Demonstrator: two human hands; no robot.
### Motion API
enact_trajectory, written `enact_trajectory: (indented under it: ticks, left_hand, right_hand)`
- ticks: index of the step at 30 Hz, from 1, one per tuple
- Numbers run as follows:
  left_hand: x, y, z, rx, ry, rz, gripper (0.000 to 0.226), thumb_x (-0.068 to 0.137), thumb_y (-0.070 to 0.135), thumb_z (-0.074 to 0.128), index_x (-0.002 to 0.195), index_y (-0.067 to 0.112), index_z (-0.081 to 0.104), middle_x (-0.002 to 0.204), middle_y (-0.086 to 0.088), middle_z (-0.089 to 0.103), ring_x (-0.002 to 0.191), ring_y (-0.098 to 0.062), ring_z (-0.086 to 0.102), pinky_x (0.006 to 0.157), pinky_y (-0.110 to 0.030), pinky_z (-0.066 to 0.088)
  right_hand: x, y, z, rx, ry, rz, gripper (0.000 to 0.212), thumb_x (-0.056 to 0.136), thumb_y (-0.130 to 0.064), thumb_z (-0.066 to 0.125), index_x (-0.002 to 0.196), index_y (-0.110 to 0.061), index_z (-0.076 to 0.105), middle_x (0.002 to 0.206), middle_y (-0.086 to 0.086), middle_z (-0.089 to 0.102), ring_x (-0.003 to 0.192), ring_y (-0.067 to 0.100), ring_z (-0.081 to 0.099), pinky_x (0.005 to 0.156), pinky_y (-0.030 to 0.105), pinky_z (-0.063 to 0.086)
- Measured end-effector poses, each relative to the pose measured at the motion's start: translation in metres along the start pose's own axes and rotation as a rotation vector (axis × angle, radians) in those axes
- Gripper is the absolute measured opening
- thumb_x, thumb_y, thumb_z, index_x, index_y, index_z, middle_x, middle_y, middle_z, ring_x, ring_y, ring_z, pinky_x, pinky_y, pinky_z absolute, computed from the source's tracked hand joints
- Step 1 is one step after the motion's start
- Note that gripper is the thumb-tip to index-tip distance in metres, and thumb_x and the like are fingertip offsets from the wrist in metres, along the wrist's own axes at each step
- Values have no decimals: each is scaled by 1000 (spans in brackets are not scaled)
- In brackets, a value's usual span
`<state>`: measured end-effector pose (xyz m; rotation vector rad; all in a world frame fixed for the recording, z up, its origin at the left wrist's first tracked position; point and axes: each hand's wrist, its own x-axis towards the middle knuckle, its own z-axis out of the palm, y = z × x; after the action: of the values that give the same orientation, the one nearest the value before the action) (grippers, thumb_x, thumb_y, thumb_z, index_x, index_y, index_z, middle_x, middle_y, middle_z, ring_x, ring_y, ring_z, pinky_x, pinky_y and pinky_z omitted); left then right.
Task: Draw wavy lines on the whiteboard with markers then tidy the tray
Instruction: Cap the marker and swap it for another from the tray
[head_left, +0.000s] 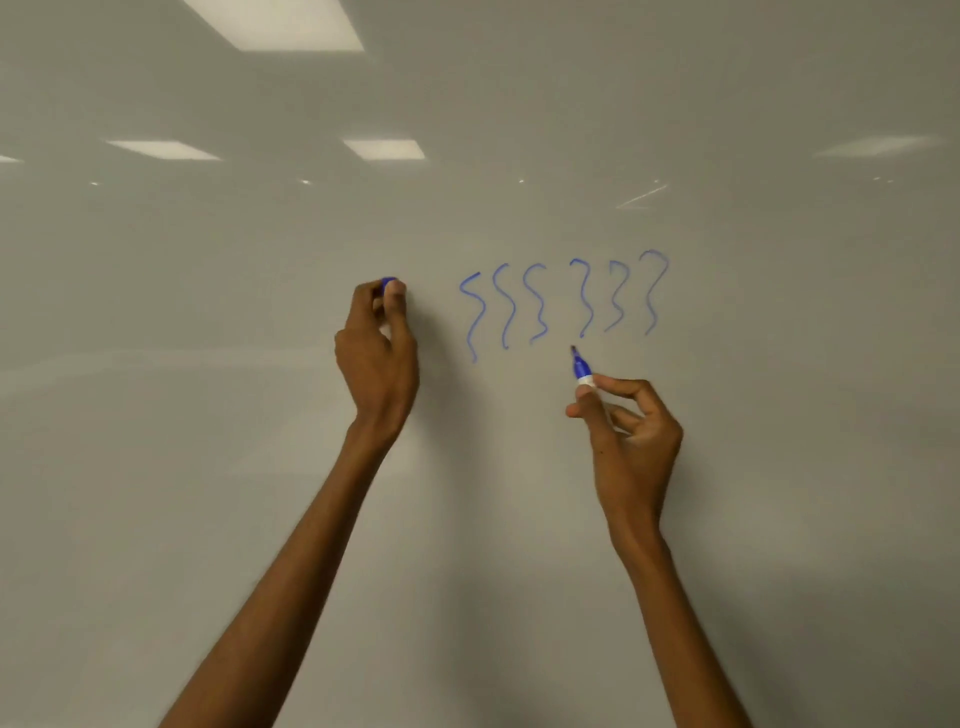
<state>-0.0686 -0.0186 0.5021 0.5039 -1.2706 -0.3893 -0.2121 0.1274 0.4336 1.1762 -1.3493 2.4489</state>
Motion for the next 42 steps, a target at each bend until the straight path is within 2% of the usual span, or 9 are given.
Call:
enact_trajectory:
  ticks: [1,3,6,12,17,20,27,35,42]
  left_hand:
    - [-11,1,-6,-53,-31,-71,25,102,35,42,99,16,59,93,9,69,80,-5,65,72,-24,50]
    - [-36,-9,-18,-234,-109,-320,21,103,29,41,100,12,54,98,1,69,91,-11,70,77,-28,55]
    - [-73,-29,-42,-394,-264,-720,19,104,23,36,100,8,47,107,-10,72,99,-22,71,76,-37,59]
    - [-122,-61,-89,-396,-298,-994,29,104,26,35,107,6,55,107,-6,74,99,-23,71,67,-31,59]
    - [-148,-76,-110,-329,-237,-1068,31,103,28,41,110,7,63,106,-6,74,97,-23,71,72,-34,60]
    - [-161,-83,-117,-248,-210,-1057,27,101,27,47,104,9,67,100,-5,75,91,-21,72,67,-31,60]
    - [-189,-100,-138,-162,-253,-1048,19,94,23,61,95,8,73,85,-9,76,81,-21,74,67,-29,60]
    - [-217,-121,-161,-258,-199,-1252,20,87,13,69,95,-6,72,89,-25,72,81,-29,72,80,-31,60]
    - [-239,-139,-169,-286,-164,-1333,15,87,11,69,87,-3,72,82,-18,74,77,-25,73,76,-29,61]
  right_hand:
    - [-13,1,7,14,-74,32,7,89,-16,69,92,-11,65,70,9,72,42,1,48,45,15,33]
    - [-36,6,20,36,-205,101,6,89,-17,69,89,-13,65,69,7,72,39,2,42,43,16,31]
    - [-66,19,32,1,-376,185,7,88,-22,71,90,-17,67,69,2,73,50,5,61,49,14,40]
    - [-114,60,41,-122,-583,265,13,84,-25,73,95,-16,71,77,-1,74,66,9,69,54,13,47]
    - [-140,86,47,-203,-650,273,16,83,-31,73,94,-19,73,78,-7,74,73,8,70,62,14,54]
    - [-150,97,50,-229,-682,291,17,84,-30,73,96,-18,73,82,-6,74,75,10,71,65,15,55]
    - [-164,115,45,-316,-808,302,13,83,-30,74,94,-25,71,83,-9,73,73,8,70,64,17,56]
    - [-196,125,37,-362,-863,457,18,85,-30,73,97,-20,66,65,-4,70,50,-2,60,48,6,41]
    - [-217,142,35,-366,-861,586,22,85,-32,72,99,-16,68,66,-2,70,60,4,66,56,3,44]
